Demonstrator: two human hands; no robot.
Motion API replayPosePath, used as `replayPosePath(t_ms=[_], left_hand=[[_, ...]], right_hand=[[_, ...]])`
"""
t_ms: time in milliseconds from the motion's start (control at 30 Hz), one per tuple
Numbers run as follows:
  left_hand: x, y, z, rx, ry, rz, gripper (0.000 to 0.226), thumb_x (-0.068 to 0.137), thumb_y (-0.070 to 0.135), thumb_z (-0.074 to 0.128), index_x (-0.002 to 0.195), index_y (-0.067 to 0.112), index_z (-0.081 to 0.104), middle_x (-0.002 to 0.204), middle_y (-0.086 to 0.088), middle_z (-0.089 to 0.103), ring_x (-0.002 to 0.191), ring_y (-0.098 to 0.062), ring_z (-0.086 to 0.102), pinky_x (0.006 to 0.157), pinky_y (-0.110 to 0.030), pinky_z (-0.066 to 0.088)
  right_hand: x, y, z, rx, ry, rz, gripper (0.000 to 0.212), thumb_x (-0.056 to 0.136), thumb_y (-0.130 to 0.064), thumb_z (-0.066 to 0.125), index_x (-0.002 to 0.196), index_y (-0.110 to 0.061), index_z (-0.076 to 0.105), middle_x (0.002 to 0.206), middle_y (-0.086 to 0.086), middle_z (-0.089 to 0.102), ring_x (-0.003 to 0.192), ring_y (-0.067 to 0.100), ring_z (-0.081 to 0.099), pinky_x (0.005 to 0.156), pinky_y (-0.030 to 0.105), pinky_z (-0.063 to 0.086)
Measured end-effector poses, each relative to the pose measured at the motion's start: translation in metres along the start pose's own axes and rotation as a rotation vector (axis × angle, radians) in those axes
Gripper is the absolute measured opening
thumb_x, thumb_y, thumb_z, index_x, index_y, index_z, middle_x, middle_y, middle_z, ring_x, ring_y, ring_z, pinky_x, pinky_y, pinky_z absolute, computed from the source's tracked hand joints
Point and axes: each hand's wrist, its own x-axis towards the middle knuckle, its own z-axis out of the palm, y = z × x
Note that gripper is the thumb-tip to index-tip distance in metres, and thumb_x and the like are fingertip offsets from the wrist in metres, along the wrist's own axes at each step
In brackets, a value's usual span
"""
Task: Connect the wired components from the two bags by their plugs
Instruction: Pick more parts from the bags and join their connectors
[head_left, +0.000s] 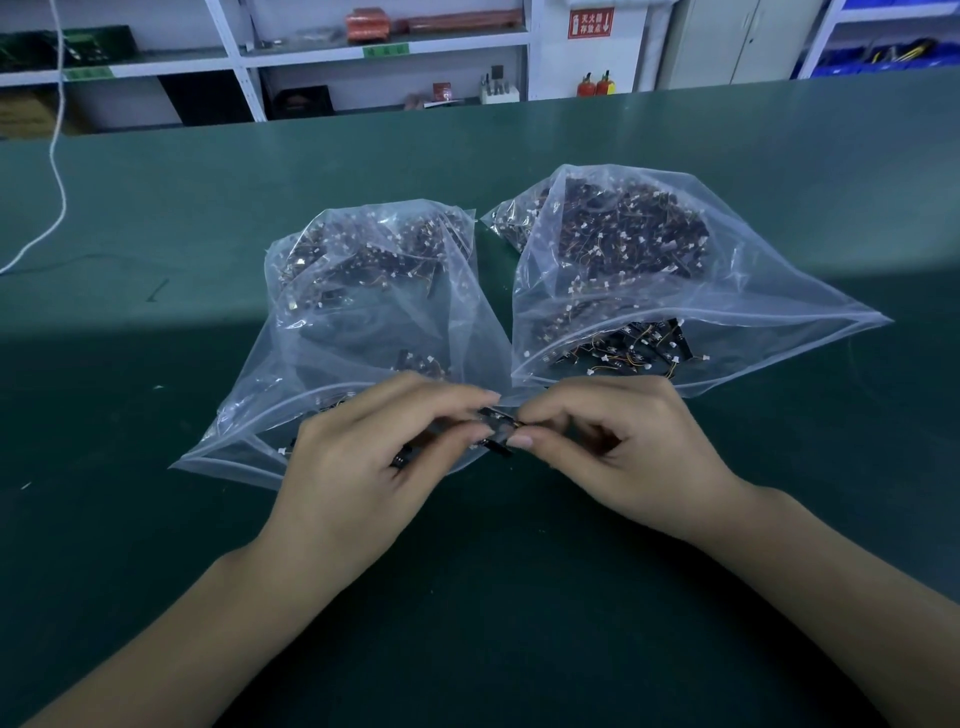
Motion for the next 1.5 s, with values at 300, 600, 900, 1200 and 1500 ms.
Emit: replayPosePath(t_ms=[300, 600, 900, 1200, 1500], left_hand=[[0.0006, 0.0022, -0.0002, -0.067, -0.019, -0.024, 0.008, 0.092, 0.015, 0.083, 0.098, 0.01, 0.084, 0.091, 0.004, 0.076, 0.083, -0.007, 0.073, 0.073, -0.015, 0.053], [-0.0012, -0.0005, 0.0007, -0.135, 0.002, -0.052, 0.01, 0.095, 0.017, 0.082, 0.104, 0.012, 0.081, 0.094, 0.005, 0.075, 0.082, -0.007, 0.074, 0.075, -0.014, 0.055], [-0.0022, 0.0, 0.0017, -0.138, 0.007, -0.089, 0.002, 0.093, 0.011, 0.082, 0.094, 0.012, 0.081, 0.085, 0.008, 0.071, 0.074, -0.012, 0.072, 0.068, -0.018, 0.055], [-0.0005, -0.0007, 0.0012, -0.124, -0.006, -0.075, 0.003, 0.093, 0.012, 0.081, 0.093, 0.009, 0.08, 0.083, 0.011, 0.068, 0.071, -0.01, 0.068, 0.067, -0.015, 0.051], [0.0007, -0.0012, 0.0003, -0.11, -0.02, -0.064, 0.007, 0.095, 0.016, 0.08, 0.093, 0.009, 0.082, 0.083, 0.008, 0.07, 0.071, -0.015, 0.07, 0.063, -0.027, 0.055]], right_hand=[[0.0005, 0.0018, -0.0035, -0.098, 0.02, -0.096, 0.014, 0.098, -0.029, 0.078, 0.095, -0.016, 0.082, 0.074, -0.017, 0.056, 0.061, -0.008, 0.042, 0.064, 0.008, 0.031], [0.0003, 0.0025, -0.0022, -0.114, 0.007, -0.084, 0.009, 0.098, -0.024, 0.079, 0.098, -0.015, 0.081, 0.075, -0.02, 0.049, 0.059, -0.008, 0.041, 0.065, 0.007, 0.03], [0.0009, 0.0021, -0.0027, -0.083, 0.01, -0.085, 0.009, 0.097, -0.022, 0.079, 0.101, -0.015, 0.081, 0.073, -0.02, 0.046, 0.058, -0.005, 0.04, 0.065, 0.008, 0.031], [0.0017, 0.0002, -0.003, -0.002, 0.029, -0.105, 0.007, 0.095, -0.011, 0.079, 0.1, -0.009, 0.083, 0.069, -0.009, 0.055, 0.055, 0.005, 0.038, 0.061, 0.011, 0.033], [0.0016, -0.0031, -0.0038, 0.004, -0.002, -0.062, 0.006, 0.097, -0.014, 0.077, 0.098, -0.01, 0.082, 0.064, -0.008, 0.051, 0.051, 0.011, 0.039, 0.058, 0.012, 0.032]])
